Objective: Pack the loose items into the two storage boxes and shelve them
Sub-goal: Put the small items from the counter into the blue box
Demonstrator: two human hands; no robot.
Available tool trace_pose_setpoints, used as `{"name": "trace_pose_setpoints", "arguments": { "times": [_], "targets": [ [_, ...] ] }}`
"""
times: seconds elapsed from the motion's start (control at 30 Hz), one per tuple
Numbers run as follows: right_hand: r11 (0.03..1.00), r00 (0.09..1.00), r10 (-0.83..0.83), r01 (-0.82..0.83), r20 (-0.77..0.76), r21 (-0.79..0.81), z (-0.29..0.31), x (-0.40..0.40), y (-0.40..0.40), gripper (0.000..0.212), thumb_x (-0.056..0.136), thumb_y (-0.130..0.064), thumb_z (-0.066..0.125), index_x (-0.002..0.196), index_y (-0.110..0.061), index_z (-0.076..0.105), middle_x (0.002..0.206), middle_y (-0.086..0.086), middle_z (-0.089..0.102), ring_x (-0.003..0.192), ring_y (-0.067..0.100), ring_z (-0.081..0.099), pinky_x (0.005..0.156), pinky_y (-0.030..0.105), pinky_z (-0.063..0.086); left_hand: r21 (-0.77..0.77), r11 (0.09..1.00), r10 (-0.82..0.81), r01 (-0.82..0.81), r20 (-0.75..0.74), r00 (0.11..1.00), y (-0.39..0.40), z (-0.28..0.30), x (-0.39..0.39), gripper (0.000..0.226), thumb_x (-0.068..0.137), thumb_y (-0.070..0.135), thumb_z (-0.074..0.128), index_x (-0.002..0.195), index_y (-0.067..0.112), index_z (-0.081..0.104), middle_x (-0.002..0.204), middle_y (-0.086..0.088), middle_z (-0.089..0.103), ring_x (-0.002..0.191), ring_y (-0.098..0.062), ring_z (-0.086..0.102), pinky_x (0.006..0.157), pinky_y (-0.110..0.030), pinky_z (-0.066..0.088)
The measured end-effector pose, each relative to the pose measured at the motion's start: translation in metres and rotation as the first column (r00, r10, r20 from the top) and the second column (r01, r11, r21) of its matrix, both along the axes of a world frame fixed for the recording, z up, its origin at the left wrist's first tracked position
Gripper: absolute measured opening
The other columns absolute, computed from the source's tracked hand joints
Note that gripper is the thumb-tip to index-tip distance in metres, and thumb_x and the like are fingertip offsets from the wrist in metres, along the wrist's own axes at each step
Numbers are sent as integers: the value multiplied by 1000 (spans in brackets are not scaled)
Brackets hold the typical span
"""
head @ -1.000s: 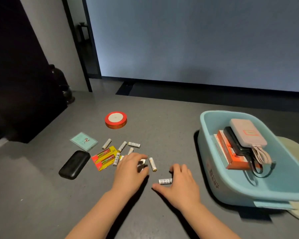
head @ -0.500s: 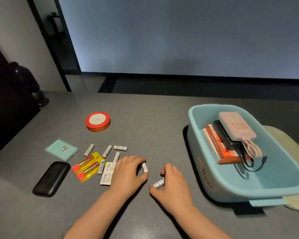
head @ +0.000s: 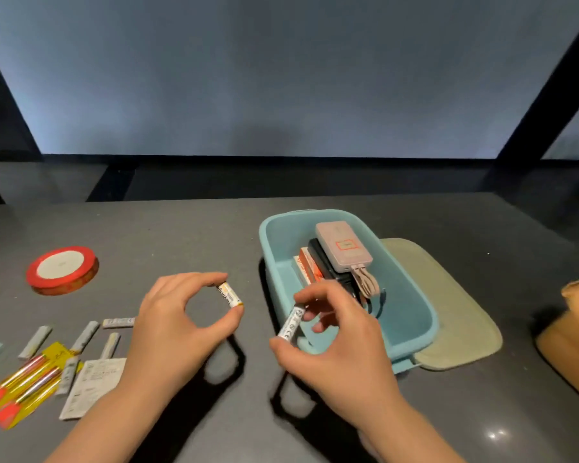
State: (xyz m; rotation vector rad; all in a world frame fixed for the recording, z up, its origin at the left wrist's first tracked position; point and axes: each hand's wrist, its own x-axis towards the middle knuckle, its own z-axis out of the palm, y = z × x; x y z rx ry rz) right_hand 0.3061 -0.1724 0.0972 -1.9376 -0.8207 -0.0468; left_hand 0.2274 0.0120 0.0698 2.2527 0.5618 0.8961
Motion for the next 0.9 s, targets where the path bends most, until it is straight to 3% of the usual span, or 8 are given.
{"name": "trace_pose_setpoints", "arguments": {
  "times": [0.07,0.17,0.3,0.37,0.53,0.67,0.77,0.9],
  "targets": [
    [998,998,-53,54,-25,33,17,30,-27,43,55,-36,82,92,-33,59,83,-12,64,73,8,59,66,15,47,-28,997,-66,67,16,998,-17,8,17,37,64,35,82,97,39,67,97,26,63,99,0,53,89,-23,38],
    [993,997,-68,64,-37,-101,23,74,-52,44,55,-29,88,89,-35,61,81,-11,65,72,4,60,62,14,47,-100,990,-94,98,40,995,-34,5,38,37,63,33,83,97,38,67,94,25,64,97,1,54,86,-22,40],
    [926,989,142,-149,-44,-348,3,112,-35,43,59,-34,85,94,-37,58,88,-19,63,80,-1,60,67,13,46,-161,986,-42,48,39,998,-39,-8,52,40,62,29,84,96,38,67,92,22,64,94,1,55,82,-16,40],
    [864,966,257,-239,-21,-443,-6,131,-9,42,63,-35,81,96,-35,56,90,-20,60,82,-1,58,71,19,48,-154,988,-17,20,25,1000,-35,-10,56,40,61,28,84,95,41,66,92,23,64,93,1,55,81,-11,38],
    [686,887,456,-297,73,-665,-32,174,67,38,72,-33,76,103,-26,55,100,-9,63,93,14,57,79,31,47,-135,989,60,-57,14,998,-20,-8,56,41,63,25,83,96,41,66,93,23,63,95,1,54,82,-8,36],
    [529,826,543,-196,152,-826,-55,191,103,33,78,-27,71,103,-20,50,101,-2,67,94,24,60,84,34,35,-132,989,70,-67,18,997,-15,-10,51,43,61,20,85,95,38,67,94,22,64,96,0,55,83,-6,37],
    [422,791,573,-62,213,-905,-72,202,123,36,81,-30,71,106,-17,49,103,4,69,96,28,60,86,36,31,-138,986,95,-92,15,995,-4,-15,49,43,60,20,86,96,36,69,95,21,64,97,0,55,86,-14,39],
    [397,792,552,26,261,-917,-80,208,129,38,82,-26,69,113,-14,50,107,10,67,100,30,59,86,37,32,-145,983,116,-112,17,993,6,-20,53,42,60,21,86,96,35,69,94,25,63,98,0,55,86,-9,37]
  ]
}}
